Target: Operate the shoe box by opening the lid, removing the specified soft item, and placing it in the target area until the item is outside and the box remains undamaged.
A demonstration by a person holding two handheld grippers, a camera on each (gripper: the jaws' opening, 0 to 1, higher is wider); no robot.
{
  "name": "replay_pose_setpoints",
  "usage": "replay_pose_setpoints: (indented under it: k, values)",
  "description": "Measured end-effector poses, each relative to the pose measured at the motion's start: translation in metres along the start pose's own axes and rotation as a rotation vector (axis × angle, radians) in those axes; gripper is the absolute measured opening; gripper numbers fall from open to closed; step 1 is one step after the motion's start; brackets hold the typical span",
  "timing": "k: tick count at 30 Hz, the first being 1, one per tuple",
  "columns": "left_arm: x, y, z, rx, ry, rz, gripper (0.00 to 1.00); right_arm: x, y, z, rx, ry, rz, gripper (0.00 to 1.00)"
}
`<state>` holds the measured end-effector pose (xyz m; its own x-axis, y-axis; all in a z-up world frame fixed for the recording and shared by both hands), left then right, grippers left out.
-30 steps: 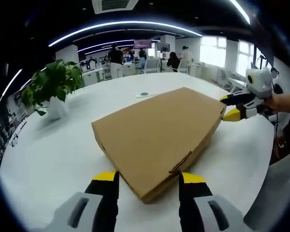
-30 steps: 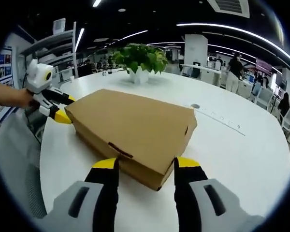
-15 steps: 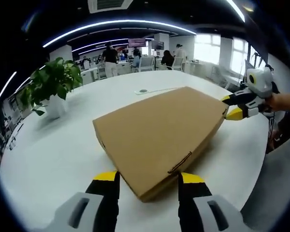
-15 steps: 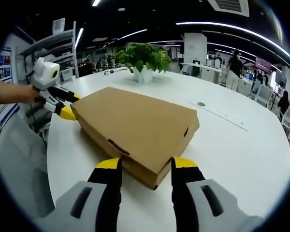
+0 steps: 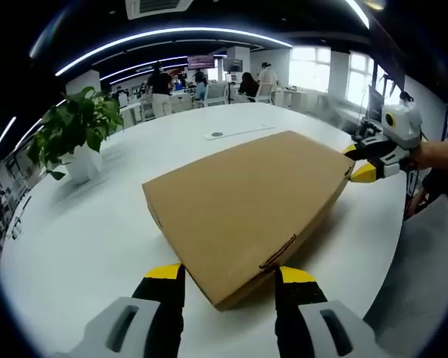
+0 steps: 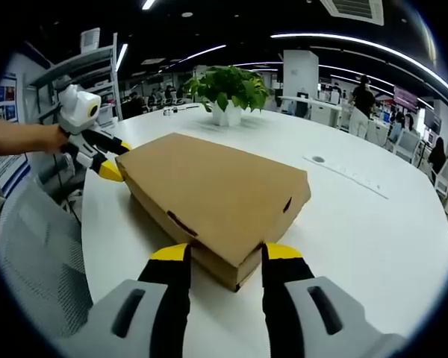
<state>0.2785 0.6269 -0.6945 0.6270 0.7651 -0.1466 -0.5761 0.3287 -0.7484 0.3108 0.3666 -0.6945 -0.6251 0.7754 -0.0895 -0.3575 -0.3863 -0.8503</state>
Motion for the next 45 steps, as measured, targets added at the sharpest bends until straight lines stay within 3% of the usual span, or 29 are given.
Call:
replay_pose_setpoints:
  k: [33, 45]
  values:
    - [0.018, 0.032, 0.043, 0.074, 0.071, -0.04, 0.47, 0.069, 0.005, 0.022, -0.006, -0.053, -0.029, 0.28]
    - [0.019, 0.037, 0.05, 0.094, 0.082, -0.041, 0.47, 0.077, 0.007, 0.025, -0.014, -0.064, -0.027, 0.28]
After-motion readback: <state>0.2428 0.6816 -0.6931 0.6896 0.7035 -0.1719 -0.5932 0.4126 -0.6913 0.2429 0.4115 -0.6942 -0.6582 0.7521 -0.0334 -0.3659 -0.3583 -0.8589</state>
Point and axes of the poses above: the point that each gripper's makers call its tool centre point, and the gripper's own axes: z roughly backward along the fingers, x roughly to its left, y roughly out of its underside, the point moved 3 cm from there along z, roughly backward along the fingers, and after that the axes turned 13 degrees about y, right-handed, at the moved point
